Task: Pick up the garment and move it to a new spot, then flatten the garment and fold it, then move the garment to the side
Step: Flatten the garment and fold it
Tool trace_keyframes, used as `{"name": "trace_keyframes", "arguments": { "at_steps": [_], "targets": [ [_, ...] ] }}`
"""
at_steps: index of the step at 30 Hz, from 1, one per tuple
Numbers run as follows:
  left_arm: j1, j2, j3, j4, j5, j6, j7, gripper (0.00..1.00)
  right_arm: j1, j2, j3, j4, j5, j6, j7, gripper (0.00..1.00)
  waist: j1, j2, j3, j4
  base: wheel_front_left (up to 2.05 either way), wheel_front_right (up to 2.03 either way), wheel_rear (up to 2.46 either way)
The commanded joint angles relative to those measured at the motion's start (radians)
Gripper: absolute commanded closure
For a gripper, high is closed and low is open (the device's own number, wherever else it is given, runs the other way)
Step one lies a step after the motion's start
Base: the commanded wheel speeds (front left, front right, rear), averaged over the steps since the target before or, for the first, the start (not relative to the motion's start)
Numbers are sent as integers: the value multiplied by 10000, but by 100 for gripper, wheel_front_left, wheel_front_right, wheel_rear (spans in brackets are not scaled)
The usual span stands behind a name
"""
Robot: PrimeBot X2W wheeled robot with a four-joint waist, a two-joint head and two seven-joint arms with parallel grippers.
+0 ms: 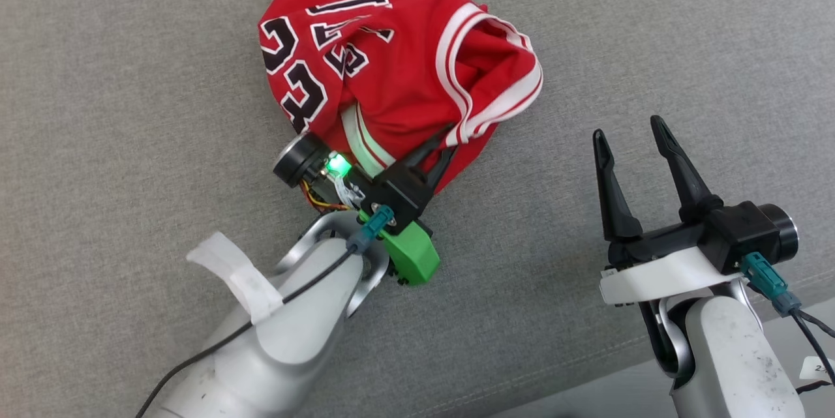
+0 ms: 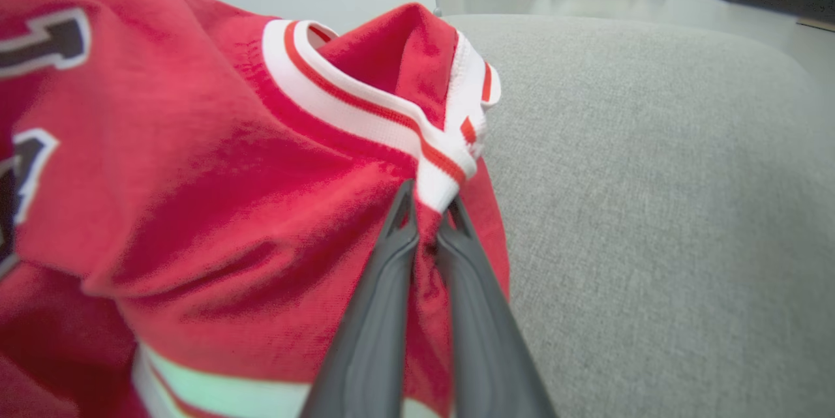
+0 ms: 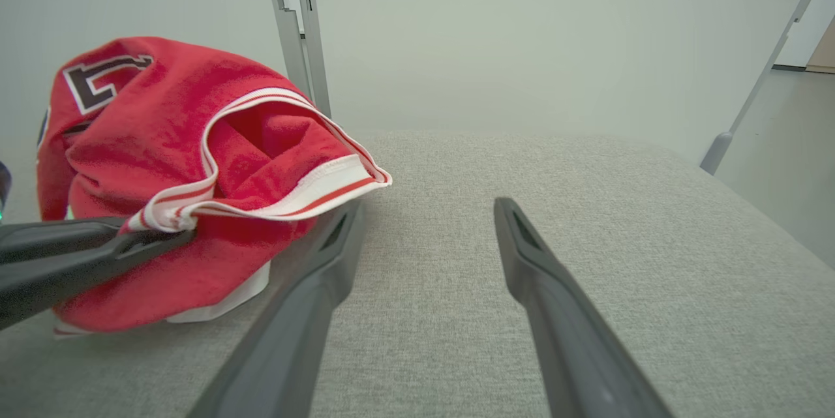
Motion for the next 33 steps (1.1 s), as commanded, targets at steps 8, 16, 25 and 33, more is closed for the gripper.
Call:
{"name": "trace_keyframes", "arguments": {
  "at_steps": [8,16,25,33],
  "targets": [
    [-2312,-133,-302,-209,-2531,-306,247,100,19,-5,187,99,535,-7,13,0,-1,-1,-353,-385,0,0,0],
    [-6363,-101,160,-990,-6462,-305,1155,100,269,-10,344,226,854,-8,13,0,-1,-1,-759,-702,0,0,0],
    [-5689,57,1359,-1044,-9260,335,1019,100,791,-7,-253,181,459,-7,13,0,-1,-1,-1467,142,0,0,0],
    [-566,1813,2175,-1524,-10370,369,349,100,977,-8,-474,143,95,-7,13,0,-1,-1,-1544,951,0,0,0]
  ]
}}
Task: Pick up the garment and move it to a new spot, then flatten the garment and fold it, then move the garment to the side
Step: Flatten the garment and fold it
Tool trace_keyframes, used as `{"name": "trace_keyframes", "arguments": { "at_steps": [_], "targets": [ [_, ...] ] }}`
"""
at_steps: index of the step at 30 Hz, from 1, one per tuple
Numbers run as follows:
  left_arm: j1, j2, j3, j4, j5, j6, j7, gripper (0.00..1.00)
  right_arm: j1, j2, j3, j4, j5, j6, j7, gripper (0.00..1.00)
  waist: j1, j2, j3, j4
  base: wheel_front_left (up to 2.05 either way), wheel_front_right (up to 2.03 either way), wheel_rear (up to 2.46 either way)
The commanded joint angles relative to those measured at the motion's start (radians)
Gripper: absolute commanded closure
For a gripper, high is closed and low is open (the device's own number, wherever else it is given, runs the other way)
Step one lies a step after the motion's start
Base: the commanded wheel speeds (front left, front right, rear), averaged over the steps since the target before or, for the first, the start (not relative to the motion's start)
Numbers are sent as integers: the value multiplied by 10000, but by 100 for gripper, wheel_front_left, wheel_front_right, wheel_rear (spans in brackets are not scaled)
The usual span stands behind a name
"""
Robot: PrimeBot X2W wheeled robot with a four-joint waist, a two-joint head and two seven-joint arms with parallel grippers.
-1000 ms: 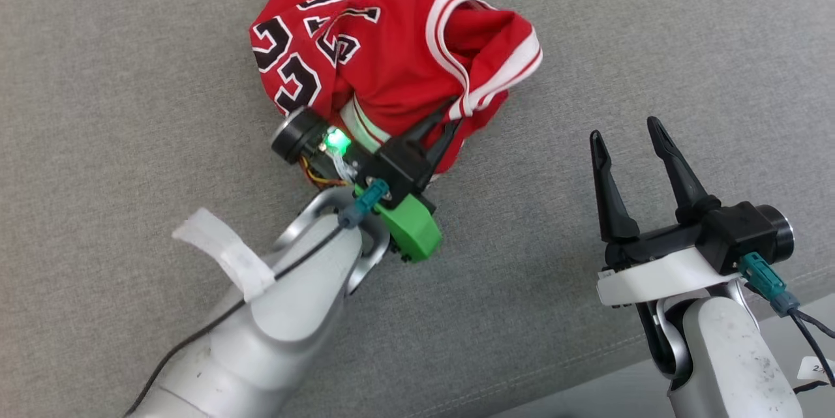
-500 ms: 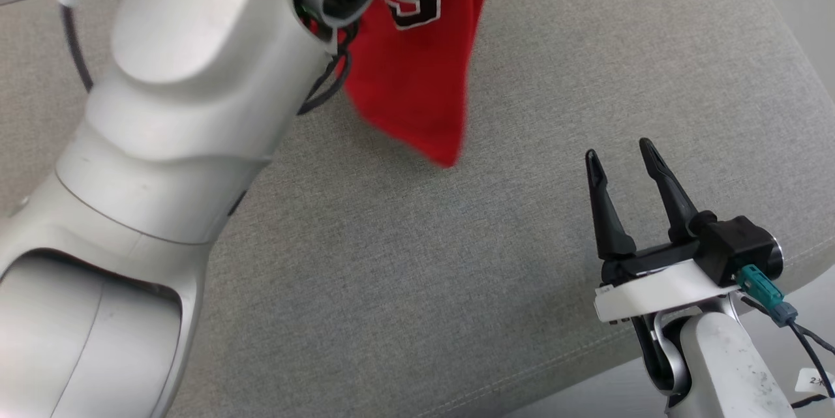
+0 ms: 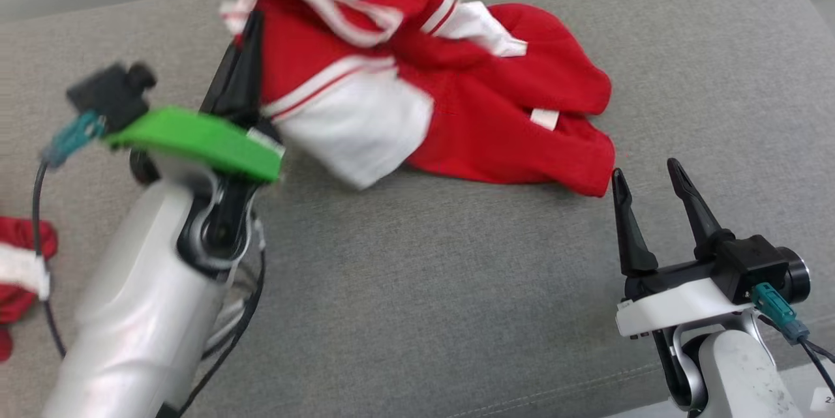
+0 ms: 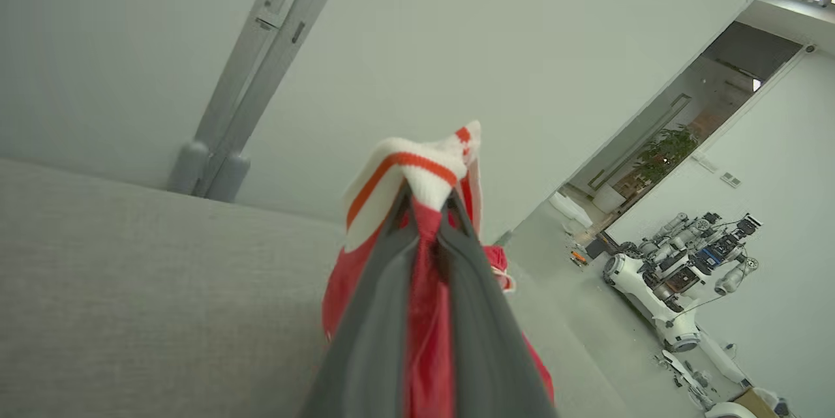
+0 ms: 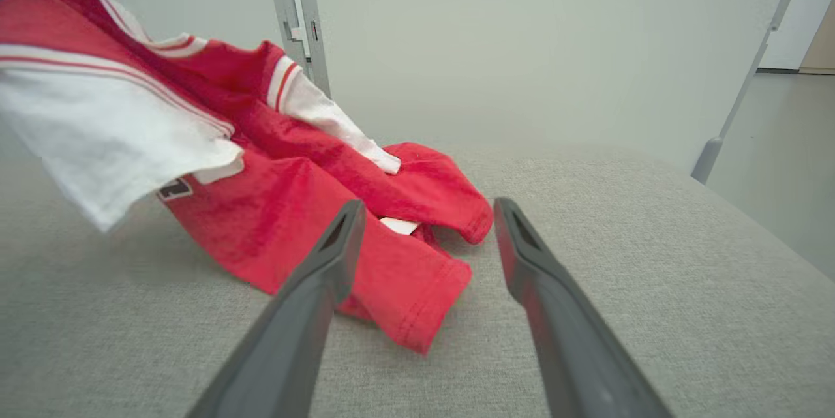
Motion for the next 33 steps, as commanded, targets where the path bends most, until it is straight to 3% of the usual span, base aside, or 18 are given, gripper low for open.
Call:
{"name": "trace_keyframes", "arguments": {
  "at_steps": [1,7,11,16,17,18,19,28,33],
  "targets": [
    [730,283,224,-37,-212,-227,-153,100,47,-10,-22,-41,-81,-7,13,0,0,0,-75,395,0,0,0],
    [2372,1029,975,895,52,-495,-415,100,106,-14,34,22,-379,-8,13,0,0,0,-97,708,0,0,0],
    [2579,1002,1768,1331,707,-583,-431,100,76,-11,87,35,-486,-7,13,0,0,0,-89,818,0,0,0],
    [2696,880,2750,1521,2338,-448,-428,100,44,-11,169,40,-466,-7,13,0,0,0,-93,810,0,0,0],
    [2753,828,2902,1496,2637,-420,-429,88,63,-11,195,48,-428,-7,13,0,0,0,-92,810,0,0,0],
    [2844,704,3105,1478,2959,-406,-428,61,100,-10,241,66,-384,-7,13,0,0,0,-95,815,0,0,0],
    [2895,656,3325,1413,3326,-389,-428,0,134,-13,265,82,-364,-7,13,0,0,0,-100,825,0,0,0],
    [3867,-321,5313,-481,6600,184,-415,0,126,-11,260,169,-323,-7,13,0,0,0,-150,923,0,0,0],
    [5030,-1240,5467,-2006,8247,-70,-417,0,114,-11,128,150,-377,-7,13,0,0,0,-162,1014,0,0,0]
  ]
}}
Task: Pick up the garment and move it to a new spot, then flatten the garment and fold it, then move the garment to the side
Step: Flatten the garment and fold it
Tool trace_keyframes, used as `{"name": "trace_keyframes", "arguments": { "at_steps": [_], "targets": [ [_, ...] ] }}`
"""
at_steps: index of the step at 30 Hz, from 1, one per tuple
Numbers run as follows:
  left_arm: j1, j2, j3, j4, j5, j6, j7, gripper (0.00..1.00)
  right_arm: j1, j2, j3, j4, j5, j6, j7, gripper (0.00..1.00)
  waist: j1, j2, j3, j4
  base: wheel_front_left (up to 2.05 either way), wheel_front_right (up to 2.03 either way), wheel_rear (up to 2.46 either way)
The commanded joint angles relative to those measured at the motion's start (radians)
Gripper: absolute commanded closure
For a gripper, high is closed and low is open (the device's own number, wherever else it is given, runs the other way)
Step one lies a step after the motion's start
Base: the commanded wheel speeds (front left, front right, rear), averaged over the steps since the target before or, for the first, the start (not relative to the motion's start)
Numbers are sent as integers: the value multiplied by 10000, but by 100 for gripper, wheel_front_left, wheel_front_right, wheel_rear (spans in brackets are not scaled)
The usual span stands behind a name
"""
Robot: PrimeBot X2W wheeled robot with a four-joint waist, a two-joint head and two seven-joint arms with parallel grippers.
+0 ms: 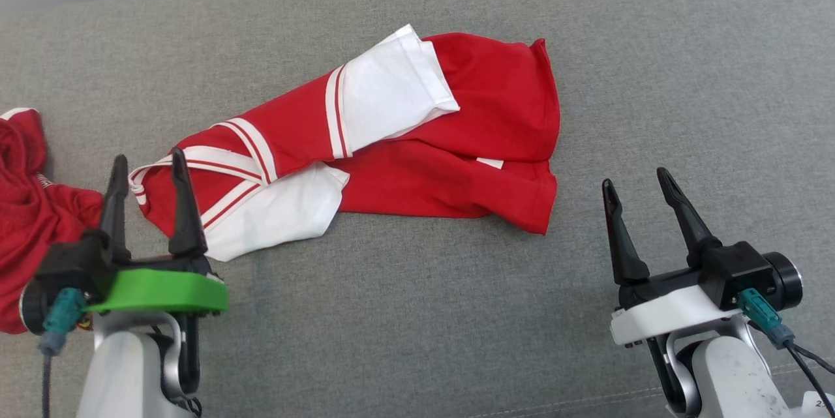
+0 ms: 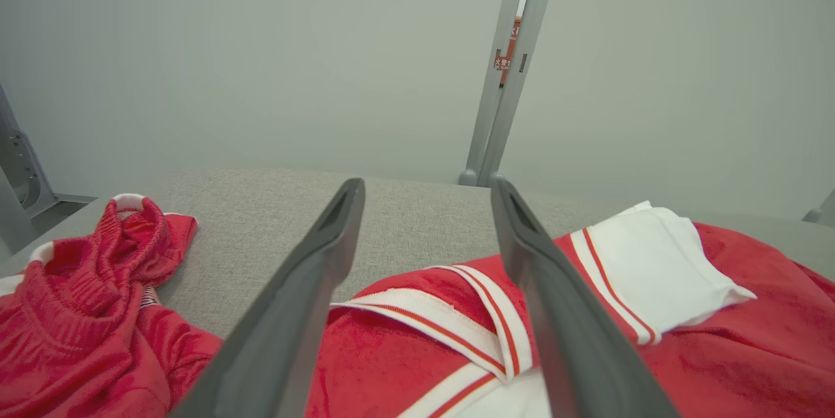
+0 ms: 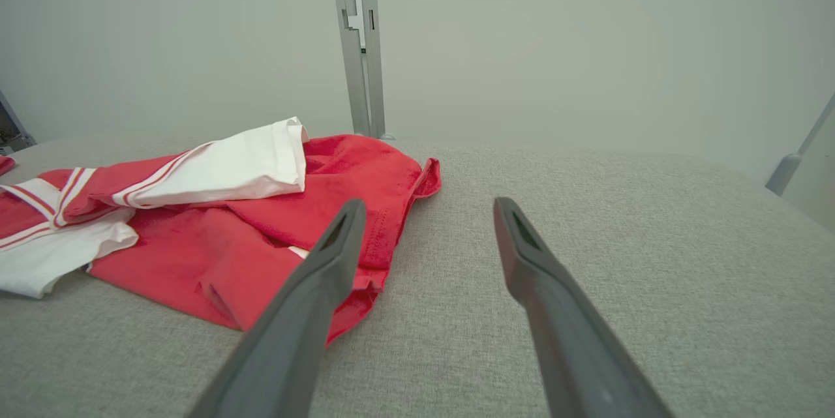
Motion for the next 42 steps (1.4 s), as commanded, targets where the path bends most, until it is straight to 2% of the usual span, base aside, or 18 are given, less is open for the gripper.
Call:
{"name": "trace_keyframes", "arguments": {
  "at_steps": [1,7,12,16,19,24,25,26,34,42],
  "targets": [
    [405,-93,-131,-194,364,-108,-1,0,31,-15,-40,-18,-38,-7,13,0,0,0,-11,39,0,0,0],
    [1352,-456,-1490,-168,1293,-419,-1,0,-12,-17,-37,1,-12,-7,13,0,0,0,-4,149,0,0,0],
    [988,-511,-2708,1454,1402,-581,-3,0,-142,-17,14,-5,-69,-7,14,0,0,0,133,217,0,0,0],
    [25,-535,-3058,3059,1569,-252,-1,0,-249,-18,51,-60,-116,-7,14,0,0,0,343,174,0,0,0],
    [-730,-539,-3084,4049,1631,230,-1,0,-357,-15,113,-35,-144,-7,14,0,0,0,500,86,0,0,0],
    [-1424,-546,-2865,4349,1824,1158,0,0,-455,-17,75,-70,-143,-7,14,0,0,0,690,-150,0,0,0],
    [-1420,-546,-2794,4285,1825,1295,-1,64,-445,-17,31,-76,-136,-7,14,0,0,0,699,-181,0,0,0],
    [-1403,-545,-2755,4217,1843,1348,0,100,-425,-15,6,-73,-126,-7,14,0,0,0,698,-205,0,0,0],
    [-389,-284,-2680,3355,2102,1361,-2,100,-95,-14,-93,20,-1,-7,14,0,0,0,443,-139,0,0,0],
    [809,225,-2933,2138,2576,1658,77,100,155,-17,-10,111,11,-7,14,0,0,0,50,339,0,0,0]
  ]
}}
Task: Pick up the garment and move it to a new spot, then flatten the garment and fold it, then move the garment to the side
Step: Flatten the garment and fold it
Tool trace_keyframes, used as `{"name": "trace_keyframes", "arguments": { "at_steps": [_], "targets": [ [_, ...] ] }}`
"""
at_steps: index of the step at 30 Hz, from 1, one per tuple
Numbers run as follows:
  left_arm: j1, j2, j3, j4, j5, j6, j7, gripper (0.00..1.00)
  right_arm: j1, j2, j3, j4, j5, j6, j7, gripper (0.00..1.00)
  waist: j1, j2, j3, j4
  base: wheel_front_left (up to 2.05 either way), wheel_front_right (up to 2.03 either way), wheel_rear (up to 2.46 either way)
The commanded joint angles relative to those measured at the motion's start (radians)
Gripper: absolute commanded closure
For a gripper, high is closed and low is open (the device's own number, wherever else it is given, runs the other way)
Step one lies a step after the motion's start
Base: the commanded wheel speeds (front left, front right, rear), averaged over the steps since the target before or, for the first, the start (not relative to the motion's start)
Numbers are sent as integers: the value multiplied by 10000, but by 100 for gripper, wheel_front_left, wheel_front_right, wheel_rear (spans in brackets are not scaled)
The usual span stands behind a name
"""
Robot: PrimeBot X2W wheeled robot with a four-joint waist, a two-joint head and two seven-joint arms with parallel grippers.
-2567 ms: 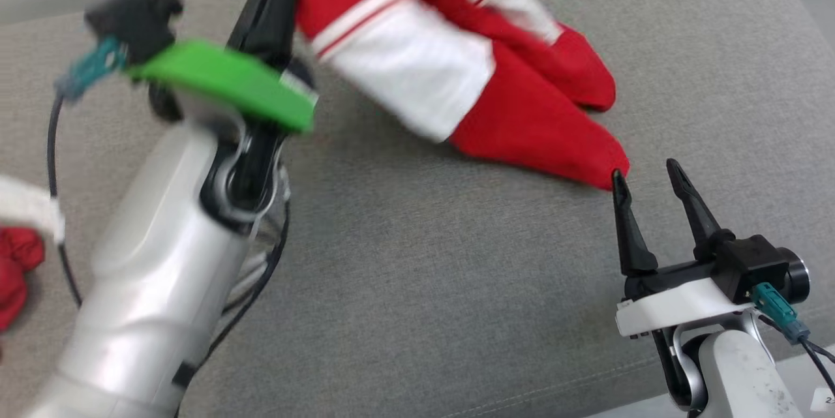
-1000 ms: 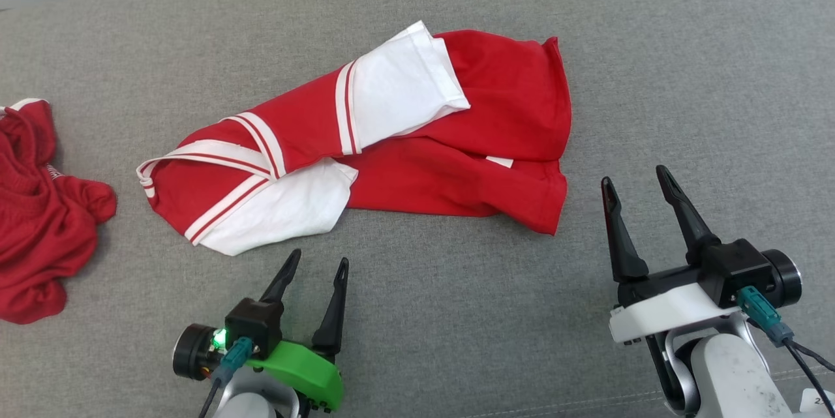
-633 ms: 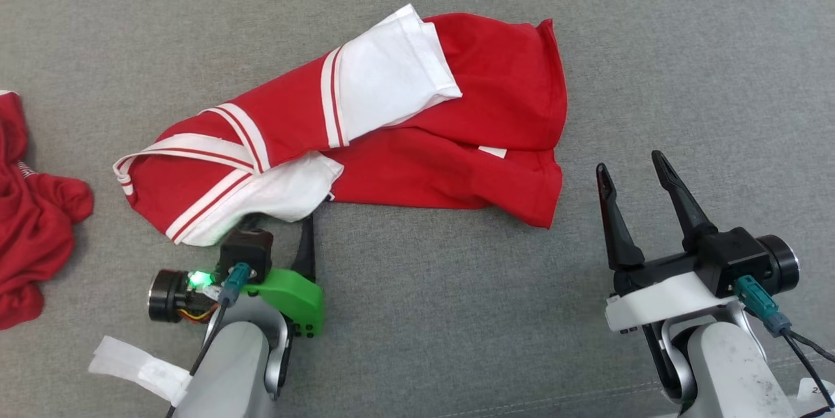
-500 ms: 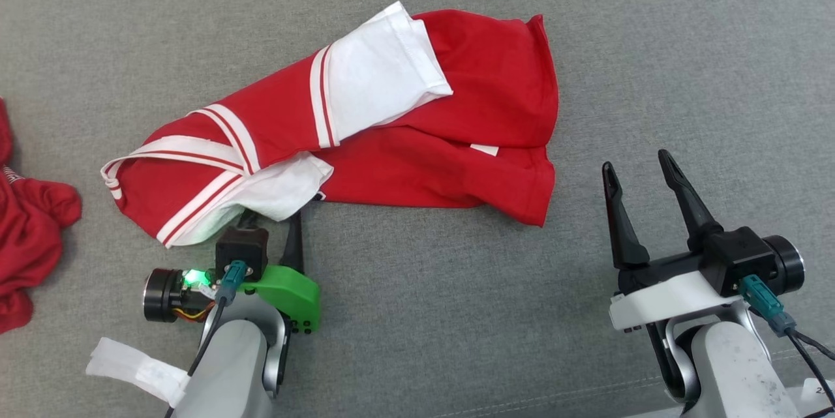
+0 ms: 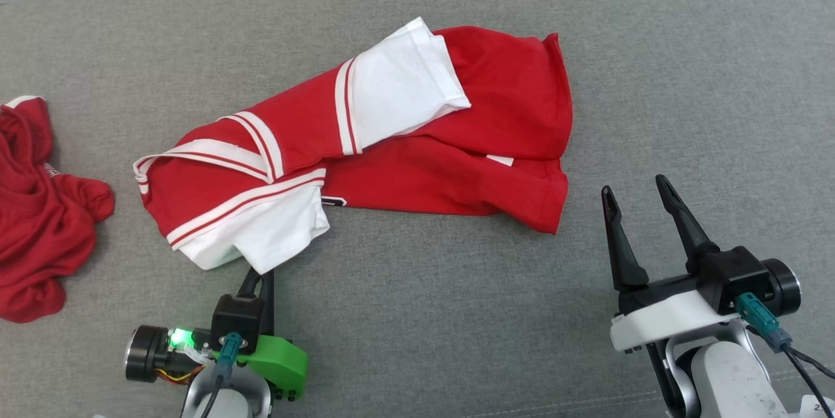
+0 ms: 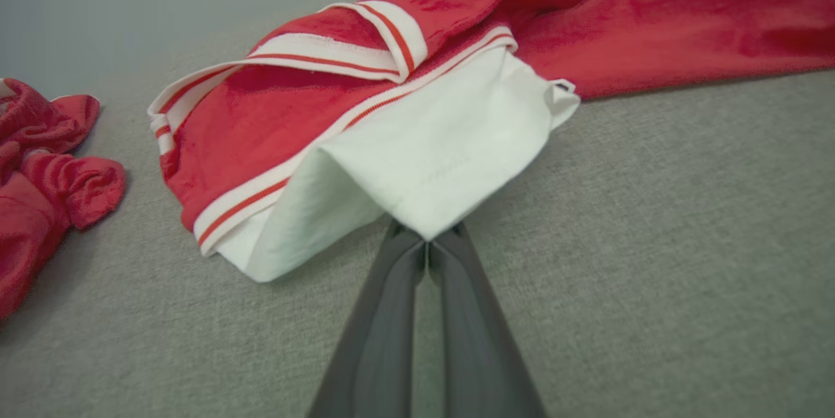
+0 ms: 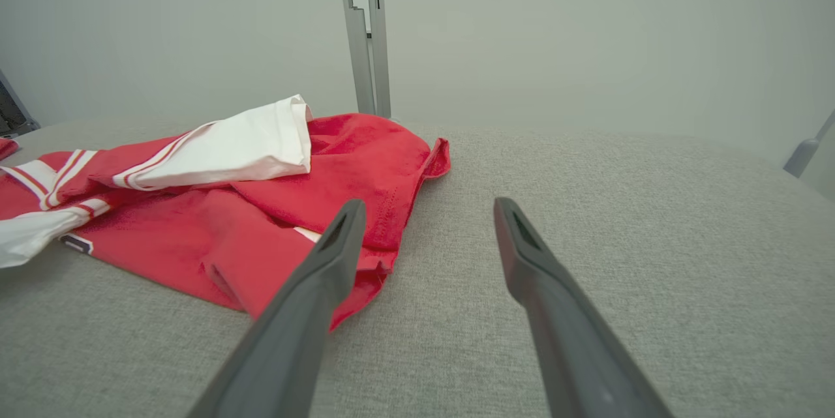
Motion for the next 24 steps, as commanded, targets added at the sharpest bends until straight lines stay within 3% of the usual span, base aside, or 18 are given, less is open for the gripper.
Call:
{"name": "trace_keyframes", "arguments": {
  "at_steps": [1,10,24],
  "targets": [
    [113,168,-48,-284,183,131,101,100,88,-17,1,24,3,-7,14,0,0,0,-184,212,0,0,0],
    [702,533,-198,-1339,289,264,1011,100,198,-14,718,1120,232,-7,14,0,0,0,-281,493,0,0,0],
    [366,647,-104,-1095,111,430,323,100,-572,-179,1547,2496,94,-8,8,0,0,0,-26,904,0,0,0]
  ]
}}
